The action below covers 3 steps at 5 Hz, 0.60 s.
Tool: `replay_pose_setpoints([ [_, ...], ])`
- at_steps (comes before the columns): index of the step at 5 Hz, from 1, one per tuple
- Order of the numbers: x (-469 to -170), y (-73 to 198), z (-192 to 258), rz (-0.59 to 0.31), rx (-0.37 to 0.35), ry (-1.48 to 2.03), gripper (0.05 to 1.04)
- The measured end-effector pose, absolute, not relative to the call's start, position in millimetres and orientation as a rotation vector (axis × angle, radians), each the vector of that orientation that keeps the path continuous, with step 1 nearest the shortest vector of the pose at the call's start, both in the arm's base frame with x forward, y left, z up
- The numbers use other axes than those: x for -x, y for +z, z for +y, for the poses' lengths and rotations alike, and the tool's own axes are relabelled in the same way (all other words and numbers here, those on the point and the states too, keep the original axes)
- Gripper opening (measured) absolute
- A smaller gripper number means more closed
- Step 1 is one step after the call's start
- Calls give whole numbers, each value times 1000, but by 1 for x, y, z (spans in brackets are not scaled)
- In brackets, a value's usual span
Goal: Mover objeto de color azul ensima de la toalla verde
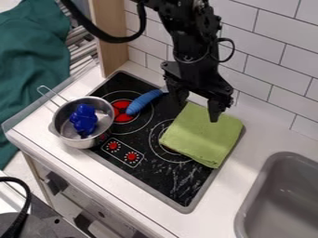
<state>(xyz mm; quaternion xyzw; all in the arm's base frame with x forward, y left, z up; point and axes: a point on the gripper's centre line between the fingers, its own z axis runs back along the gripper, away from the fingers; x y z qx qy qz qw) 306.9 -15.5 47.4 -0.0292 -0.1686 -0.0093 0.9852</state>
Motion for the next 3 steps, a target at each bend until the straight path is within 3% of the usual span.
replay_pose_setpoints([
  [2,-308,30,4,-281,59,-8,999],
  [3,-319,31,42,-257,11,20,999],
])
